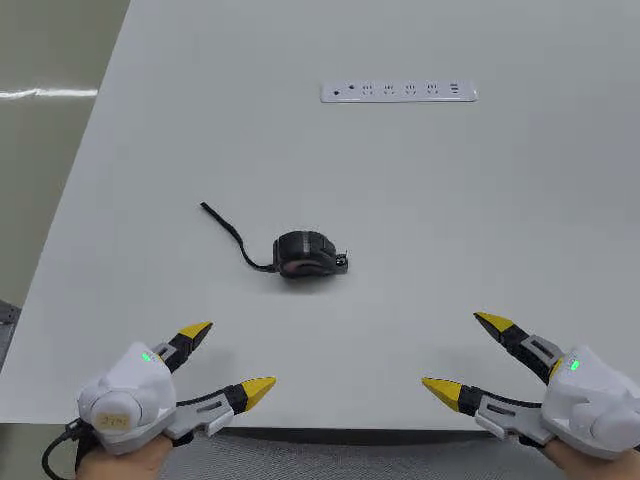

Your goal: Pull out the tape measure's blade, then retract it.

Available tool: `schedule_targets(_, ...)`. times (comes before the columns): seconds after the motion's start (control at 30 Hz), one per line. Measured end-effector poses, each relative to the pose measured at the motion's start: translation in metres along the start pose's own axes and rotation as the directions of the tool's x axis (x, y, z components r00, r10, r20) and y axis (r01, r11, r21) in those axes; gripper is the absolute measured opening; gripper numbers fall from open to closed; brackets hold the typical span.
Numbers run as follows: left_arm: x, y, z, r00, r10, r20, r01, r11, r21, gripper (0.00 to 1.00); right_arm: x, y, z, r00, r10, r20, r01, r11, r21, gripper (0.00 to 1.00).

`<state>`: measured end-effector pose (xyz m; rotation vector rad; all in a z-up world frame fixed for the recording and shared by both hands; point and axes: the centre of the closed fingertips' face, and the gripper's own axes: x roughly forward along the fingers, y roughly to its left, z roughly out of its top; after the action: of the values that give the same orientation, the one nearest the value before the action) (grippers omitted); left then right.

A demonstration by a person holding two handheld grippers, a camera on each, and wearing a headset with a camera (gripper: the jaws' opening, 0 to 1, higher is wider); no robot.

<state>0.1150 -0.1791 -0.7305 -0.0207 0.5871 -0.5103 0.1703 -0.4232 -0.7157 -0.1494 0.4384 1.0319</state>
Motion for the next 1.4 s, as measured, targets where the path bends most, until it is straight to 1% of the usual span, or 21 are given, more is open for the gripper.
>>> schedule_targets(0.17, 0.003, 0.004, 0.003, 1.0, -0.004, -0.001, 0.004, 1.0, 0.011, 0.7, 0.004, -0.001, -0.002, 0.9997, 0.019, -0.013, -0.019, 1.0, -0.011, 0.69)
schedule_targets(0.27, 0.006, 0.005, 0.005, 0.9999, -0.011, -0.003, 0.011, 1.0, 0.022, 0.7, 0.006, -0.002, -0.002, 0.9995, 0.03, -0.011, -0.03, 0.999, -0.014, 0.67)
schedule_targets(0.37, 0.009, 0.007, 0.008, 0.9998, -0.017, -0.005, 0.018, 0.999, 0.031, 0.7, 0.009, -0.001, 0.003, 0.9989, 0.046, 0.0, -0.046, 0.999, -0.017, 0.67)
schedule_targets(0.47, 0.012, 0.01, 0.011, 0.9997, -0.022, -0.006, 0.022, 0.999, 0.038, 0.71, 0.013, -0.003, 0.006, 0.9982, 0.059, 0.0, -0.059, 0.998, -0.028, 0.65)
schedule_targets(0.5, 0.014, 0.01, 0.012, 0.9997, -0.025, -0.006, 0.025, 0.999, 0.04, 0.71, 0.015, -0.003, 0.01, 0.9975, 0.069, 0.014, -0.069, 0.997, -0.022, 0.66)
schedule_targets(0.7, 0.021, 0.017, 0.018, 0.9992, -0.038, -0.012, 0.039, 0.998, 0.059, 0.71, 0.026, -0.009, 0.013, 0.9967, 0.081, 0.002, -0.081, 0.996, -0.038, 0.64)
schedule_targets(0.93, 0.029, 0.025, 0.029, 0.9988, -0.049, -0.007, 0.05, 0.997, 0.065, 0.71, 0.04, -0.014, 0.019, 0.9945, 0.105, -0.001, -0.105, 0.994, -0.039, 0.64)
schedule_targets(1.07, 0.036, 0.027, 0.032, 0.998, -0.059, -0.024, 0.061, 0.994, 0.095, 0.71, 0.048, -0.017, 0.021, 0.9934, 0.114, -0.008, -0.114, 0.993, -0.043, 0.65)
schedule_targets(1.17, 0.04, 0.028, 0.037, 0.9974, -0.068, -0.024, 0.07, 0.993, 0.1, 0.71, 0.053, -0.019, 0.023, 0.9922, 0.124, -0.012, -0.125, 0.991, -0.046, 0.65)
schedule_targets(1.3, 0.046, 0.031, 0.038, 0.9966, -0.077, -0.03, 0.08, 0.991, 0.108, 0.71, 0.059, -0.021, 0.025, 0.991, 0.133, -0.016, -0.134, 0.99, -0.05, 0.65)
schedule_targets(1.4, 0.05, 0.032, 0.041, 0.9952, -0.087, -0.044, 0.092, 0.988, 0.123, 0.71, 0.063, -0.024, 0.026, 0.9895, 0.143, -0.019, -0.144, 0.988, -0.055, 0.65)
